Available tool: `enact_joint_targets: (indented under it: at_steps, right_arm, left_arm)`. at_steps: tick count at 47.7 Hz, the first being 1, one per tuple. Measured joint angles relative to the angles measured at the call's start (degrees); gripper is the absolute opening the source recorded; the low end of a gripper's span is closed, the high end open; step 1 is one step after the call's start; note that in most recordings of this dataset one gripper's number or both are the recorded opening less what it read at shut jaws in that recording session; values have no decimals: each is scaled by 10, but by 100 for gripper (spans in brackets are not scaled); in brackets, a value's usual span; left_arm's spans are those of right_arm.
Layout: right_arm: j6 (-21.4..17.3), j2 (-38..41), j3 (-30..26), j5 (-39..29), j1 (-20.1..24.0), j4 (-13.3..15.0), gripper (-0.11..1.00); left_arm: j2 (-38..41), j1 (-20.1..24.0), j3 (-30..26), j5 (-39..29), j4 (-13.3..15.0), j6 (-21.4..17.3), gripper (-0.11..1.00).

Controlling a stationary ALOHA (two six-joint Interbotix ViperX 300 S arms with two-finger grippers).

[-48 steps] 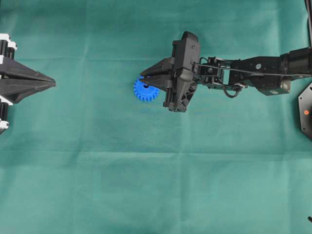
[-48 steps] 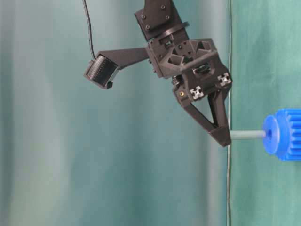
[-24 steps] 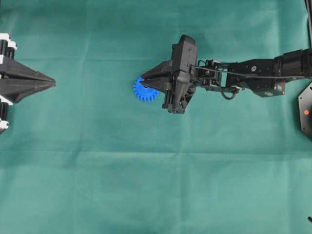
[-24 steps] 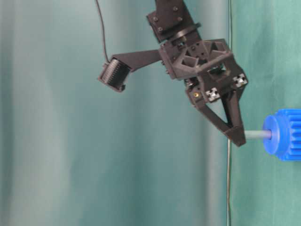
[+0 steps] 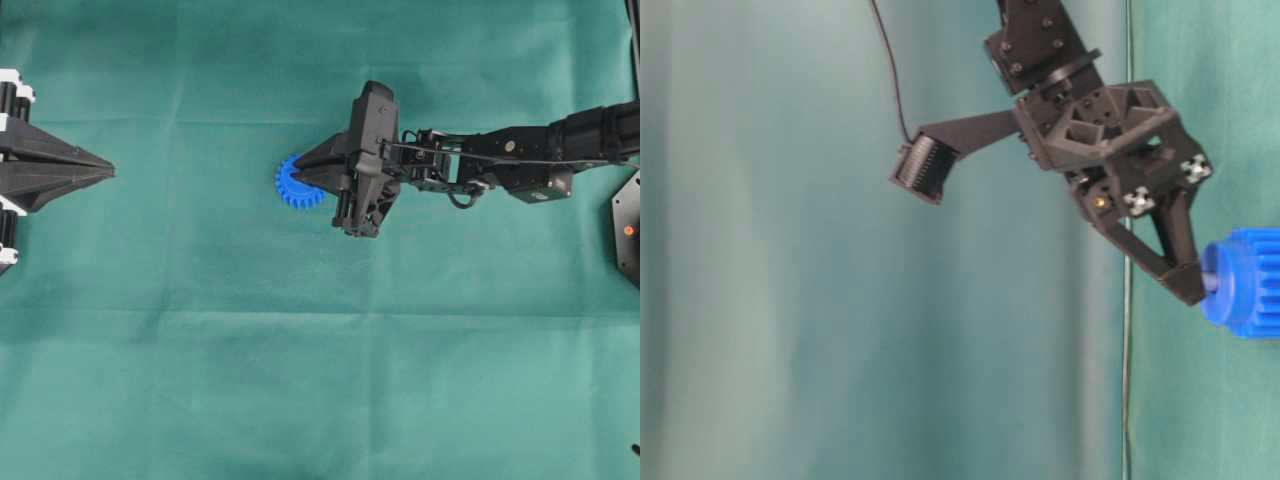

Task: Insert the shaft placed at a random location into the center hole of the small gear at another random location.

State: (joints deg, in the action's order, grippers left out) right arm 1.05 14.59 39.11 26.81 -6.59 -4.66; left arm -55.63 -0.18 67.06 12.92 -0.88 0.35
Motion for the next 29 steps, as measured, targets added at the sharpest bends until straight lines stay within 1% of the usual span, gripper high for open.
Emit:
enact_joint_targets:
  at_steps: [20,22,24,29]
  right_arm:
    - [0,1,-4,0,-1,-2,13]
    - [0,1,-4,1,0,-2,19]
    - [0,1,-4,1,-1,-3,30]
    - [0,1,-6,2,-1,-3,62]
  left_arm:
    - [1,0,0,0,1,0,0]
    - [0,0,0,0,0,0,0]
    - [1,0,0,0,0,0,0]
    - [0,0,0,0,1,0,0]
